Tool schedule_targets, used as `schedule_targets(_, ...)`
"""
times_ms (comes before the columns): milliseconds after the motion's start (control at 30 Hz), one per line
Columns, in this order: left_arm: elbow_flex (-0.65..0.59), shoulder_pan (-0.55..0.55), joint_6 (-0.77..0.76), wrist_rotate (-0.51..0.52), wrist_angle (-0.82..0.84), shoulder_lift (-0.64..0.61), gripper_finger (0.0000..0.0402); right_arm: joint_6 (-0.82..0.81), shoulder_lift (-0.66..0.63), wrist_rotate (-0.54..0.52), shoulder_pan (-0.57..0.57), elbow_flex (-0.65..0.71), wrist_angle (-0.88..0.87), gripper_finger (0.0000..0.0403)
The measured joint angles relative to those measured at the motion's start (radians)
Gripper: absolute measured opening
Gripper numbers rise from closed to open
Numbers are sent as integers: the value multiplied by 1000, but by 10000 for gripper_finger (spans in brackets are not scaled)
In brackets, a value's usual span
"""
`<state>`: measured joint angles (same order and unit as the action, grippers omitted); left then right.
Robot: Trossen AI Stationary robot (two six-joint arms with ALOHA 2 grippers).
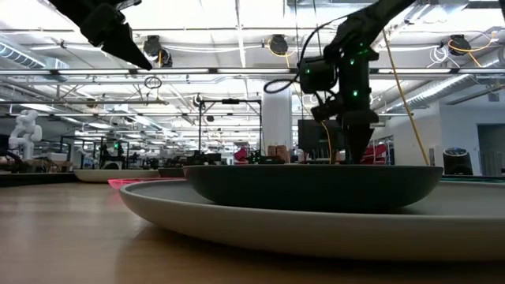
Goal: Stack plastic plates
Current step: Stack the light pink plate on top of the bottom black plate
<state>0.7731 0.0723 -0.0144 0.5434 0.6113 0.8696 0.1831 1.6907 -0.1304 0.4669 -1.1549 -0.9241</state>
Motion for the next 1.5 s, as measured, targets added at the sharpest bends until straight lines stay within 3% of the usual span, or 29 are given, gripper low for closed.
schedule_targets(600, 0, 0, -21, 0, -1, 0, 83, 8, 87, 2, 105, 0, 97, 123)
schedule_targets(733, 0, 0, -18, 0, -1, 0, 83, 5, 87, 2, 106, 0, 132, 92)
schedule_targets(933, 0, 0, -17, 0, -1, 0, 83, 0, 87, 4, 106, 1, 149, 14)
schedule_targets(1100, 0, 0, -16, 0, -2, 0, 83, 8, 86, -4, 101, 2, 156, 13)
schedule_targets(1333, 0, 0, -15, 0, -2, 0, 83, 4, 23, -101, 62, 2, 119, 5)
schedule_targets(1500, 0, 0, -15, 0, -4, 0, 83, -33, -88, -104, 18, 2, 103, 3)
